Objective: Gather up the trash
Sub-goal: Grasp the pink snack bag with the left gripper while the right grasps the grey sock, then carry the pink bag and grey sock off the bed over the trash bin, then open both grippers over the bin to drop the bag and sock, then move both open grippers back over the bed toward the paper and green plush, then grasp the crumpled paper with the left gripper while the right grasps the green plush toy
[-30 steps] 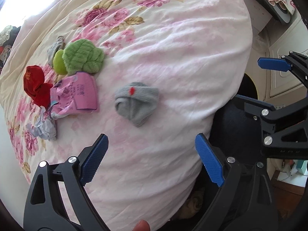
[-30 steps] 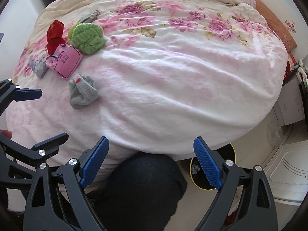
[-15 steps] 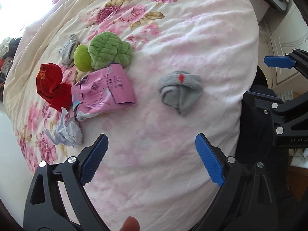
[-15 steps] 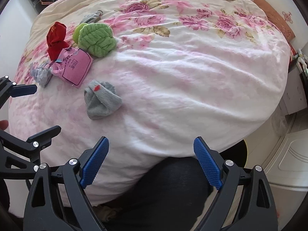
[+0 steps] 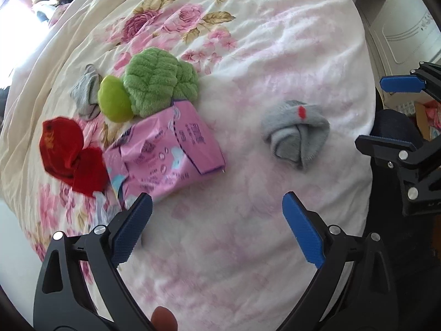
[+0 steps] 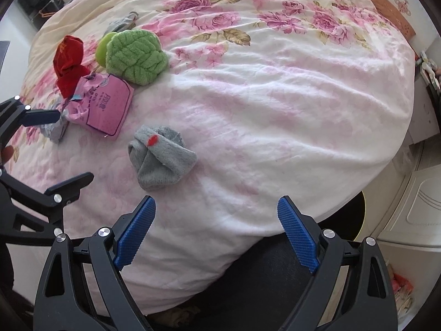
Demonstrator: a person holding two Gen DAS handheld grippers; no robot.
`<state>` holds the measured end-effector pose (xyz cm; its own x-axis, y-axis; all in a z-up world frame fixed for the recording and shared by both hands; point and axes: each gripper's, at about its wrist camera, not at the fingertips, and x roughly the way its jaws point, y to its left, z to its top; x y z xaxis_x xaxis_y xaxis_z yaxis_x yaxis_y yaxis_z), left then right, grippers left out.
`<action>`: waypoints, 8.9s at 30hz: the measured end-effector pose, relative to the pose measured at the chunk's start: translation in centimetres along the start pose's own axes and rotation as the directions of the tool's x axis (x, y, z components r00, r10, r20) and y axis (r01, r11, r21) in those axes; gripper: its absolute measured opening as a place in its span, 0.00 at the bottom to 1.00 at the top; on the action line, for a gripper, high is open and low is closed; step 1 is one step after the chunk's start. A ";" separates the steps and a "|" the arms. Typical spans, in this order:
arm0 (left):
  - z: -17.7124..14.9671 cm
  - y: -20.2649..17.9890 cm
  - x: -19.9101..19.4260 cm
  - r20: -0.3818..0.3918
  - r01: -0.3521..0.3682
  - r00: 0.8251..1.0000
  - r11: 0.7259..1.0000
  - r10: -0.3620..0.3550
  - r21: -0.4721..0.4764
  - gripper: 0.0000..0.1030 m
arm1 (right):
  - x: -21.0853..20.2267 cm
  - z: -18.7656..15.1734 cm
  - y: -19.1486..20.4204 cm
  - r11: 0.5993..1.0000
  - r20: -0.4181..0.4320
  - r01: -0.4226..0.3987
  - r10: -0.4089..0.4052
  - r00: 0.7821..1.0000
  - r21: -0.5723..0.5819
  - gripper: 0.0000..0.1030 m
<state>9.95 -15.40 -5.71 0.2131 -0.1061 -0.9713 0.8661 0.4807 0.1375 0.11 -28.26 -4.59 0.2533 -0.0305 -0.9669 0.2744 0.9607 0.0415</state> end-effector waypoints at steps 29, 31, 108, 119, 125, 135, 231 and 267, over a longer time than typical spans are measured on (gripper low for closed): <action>1.5 2.3 5.1 0.027 -0.013 1.000 0.999 0.012 0.033 0.48 | 7.2 4.1 5.4 0.988 -0.030 -0.040 0.036 0.999 -0.146 0.75; 1.6 2.3 5.2 0.027 -0.013 1.000 0.999 0.012 0.032 0.48 | 7.9 4.4 5.4 0.989 -0.040 -0.048 0.043 0.998 -0.140 0.65; 15.0 -31.7 -1.2 -0.002 0.080 0.997 0.964 -0.082 0.253 0.38 | -5.3 -12.0 -30.6 0.972 0.126 -0.071 0.043 0.991 0.225 0.26; 18.6 -37.1 1.1 -0.038 0.145 0.989 0.937 -0.140 0.316 0.38 | -5.2 -15.2 -37.2 0.936 0.120 0.013 -0.059 0.991 0.352 0.26; 20.6 -40.1 2.8 -0.079 0.221 0.975 0.919 -0.207 0.327 0.38 | -4.6 -16.8 -40.6 0.908 0.096 0.042 -0.090 0.991 0.417 0.26; 23.2 -43.5 5.3 -0.097 0.233 0.972 0.894 -0.212 0.384 0.78 | -1.0 -17.5 -43.4 0.885 0.050 0.037 -0.068 0.996 0.464 0.27; -2.8 2.7 -3.3 -0.016 -0.058 0.997 0.628 0.072 -0.776 0.88 | -0.4 8.3 4.0 0.885 0.105 -0.010 0.066 0.992 -0.466 0.89; -3.8 12.5 6.1 -0.065 -0.095 0.995 0.610 0.071 -0.786 0.91 | 5.5 15.0 11.6 0.810 0.047 -0.041 0.085 0.995 -0.584 0.89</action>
<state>20.39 -6.74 -10.63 0.2447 -0.0152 -0.9695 0.1527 0.9880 0.0231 18.60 -21.46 -5.63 0.3194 0.0382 -0.9468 -0.3301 0.9411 -0.0734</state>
